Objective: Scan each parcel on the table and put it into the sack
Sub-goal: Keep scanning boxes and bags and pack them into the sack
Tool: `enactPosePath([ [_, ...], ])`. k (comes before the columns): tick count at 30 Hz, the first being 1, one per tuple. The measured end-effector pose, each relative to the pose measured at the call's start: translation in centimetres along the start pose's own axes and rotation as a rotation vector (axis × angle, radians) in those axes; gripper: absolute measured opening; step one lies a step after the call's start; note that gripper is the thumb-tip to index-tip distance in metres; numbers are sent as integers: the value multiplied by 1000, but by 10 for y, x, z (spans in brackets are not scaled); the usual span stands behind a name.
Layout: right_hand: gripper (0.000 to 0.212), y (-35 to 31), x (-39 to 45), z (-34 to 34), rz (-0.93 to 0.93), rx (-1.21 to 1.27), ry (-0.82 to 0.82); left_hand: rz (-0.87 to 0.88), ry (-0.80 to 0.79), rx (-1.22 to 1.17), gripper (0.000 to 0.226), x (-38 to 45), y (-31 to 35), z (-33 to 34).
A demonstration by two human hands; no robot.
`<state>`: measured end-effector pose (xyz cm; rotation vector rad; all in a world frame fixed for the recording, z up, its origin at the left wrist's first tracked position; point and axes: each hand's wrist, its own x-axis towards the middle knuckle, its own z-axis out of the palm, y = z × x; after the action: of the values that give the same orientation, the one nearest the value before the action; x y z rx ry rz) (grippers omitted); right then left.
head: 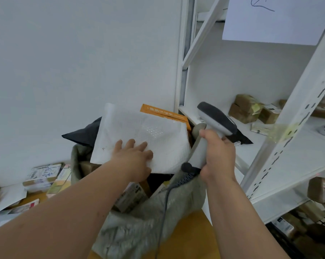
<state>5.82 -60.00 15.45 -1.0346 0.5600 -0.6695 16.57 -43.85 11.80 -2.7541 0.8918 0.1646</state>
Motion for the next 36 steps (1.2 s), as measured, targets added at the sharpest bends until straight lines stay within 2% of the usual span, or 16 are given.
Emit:
enactPosePath([
  [4,7,6,-10,37,-61,-63,-139,30,-73,-83,46,0,-22,-1],
  [7,8,26,-12,60,-57,-244,-193,66,-46,-300,40,-1,-45,-6],
  [10,6,53,-9,72,-23,-427,-207,-1,213,-602,32,-10,-68,-16],
  [13,9,76,-5,80,25,-533,-156,-164,509,-706,27,-15,-102,-27],
  [15,13,85,-2,87,53,-555,-117,-254,625,-732,28,-14,-131,-31],
  [18,13,90,3,95,61,-566,-56,-406,678,-933,28,-7,-175,-27],
  [20,11,91,7,102,45,-568,-22,-498,624,-1151,21,3,-202,-17],
  [22,11,92,12,110,26,-588,6,-559,491,-1309,15,17,-223,-4],
  [24,15,93,17,119,19,-623,13,-620,320,-1398,26,33,-237,11],
  [26,11,93,21,128,31,-671,-7,-689,188,-1422,37,46,-243,26],
  [29,19,92,25,138,56,-714,-60,-698,79,-1460,41,63,-248,41],
  [32,20,92,28,144,61,-736,-71,-667,-20,-1471,33,74,-245,43],
  [36,17,95,28,146,47,-767,-62,-688,-209,-1370,18,87,-240,51],
])
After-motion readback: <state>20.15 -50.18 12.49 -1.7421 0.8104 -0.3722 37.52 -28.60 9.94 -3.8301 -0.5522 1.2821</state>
